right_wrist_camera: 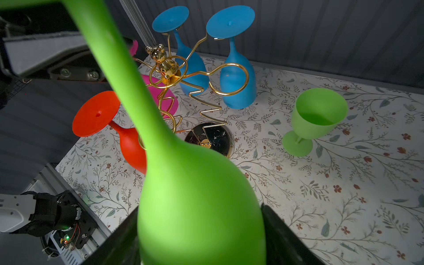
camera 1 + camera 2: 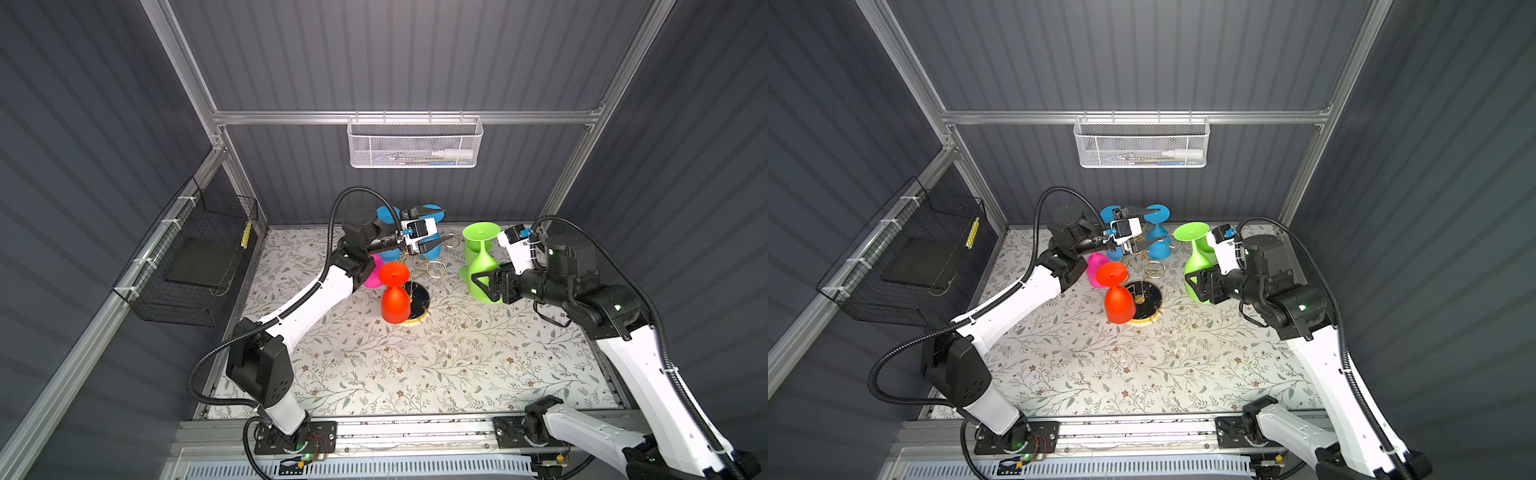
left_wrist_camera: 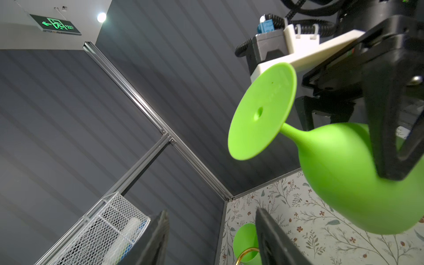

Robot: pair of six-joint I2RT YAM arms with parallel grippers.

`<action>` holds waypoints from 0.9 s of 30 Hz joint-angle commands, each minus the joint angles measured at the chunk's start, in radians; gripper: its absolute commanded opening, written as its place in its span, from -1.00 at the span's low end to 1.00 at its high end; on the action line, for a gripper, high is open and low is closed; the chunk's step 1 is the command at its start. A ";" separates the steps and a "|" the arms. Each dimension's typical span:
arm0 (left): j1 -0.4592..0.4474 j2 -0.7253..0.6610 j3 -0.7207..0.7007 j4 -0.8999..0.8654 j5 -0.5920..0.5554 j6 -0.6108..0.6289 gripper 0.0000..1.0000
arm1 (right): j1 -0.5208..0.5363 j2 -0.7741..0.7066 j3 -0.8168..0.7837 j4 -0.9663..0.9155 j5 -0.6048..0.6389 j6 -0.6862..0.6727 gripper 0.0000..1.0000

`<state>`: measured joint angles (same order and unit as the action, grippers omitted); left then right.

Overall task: Take the wine glass off the wine glass rack
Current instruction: Pick up the wine glass from the wine glass rack.

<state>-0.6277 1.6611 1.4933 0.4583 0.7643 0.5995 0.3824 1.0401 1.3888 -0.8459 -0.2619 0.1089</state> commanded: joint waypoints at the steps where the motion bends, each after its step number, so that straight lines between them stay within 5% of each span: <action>1: -0.013 0.021 0.028 0.038 0.047 0.015 0.21 | 0.008 0.000 0.022 -0.004 -0.013 0.012 -0.41; 27: -0.084 0.023 0.050 0.066 0.029 0.086 -0.11 | 0.024 0.014 0.006 0.006 -0.053 0.036 -0.46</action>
<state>-0.7055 1.6875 1.5082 0.4973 0.8032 0.6640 0.4011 1.0557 1.3888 -0.8448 -0.2966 0.1341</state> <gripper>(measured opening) 0.451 0.727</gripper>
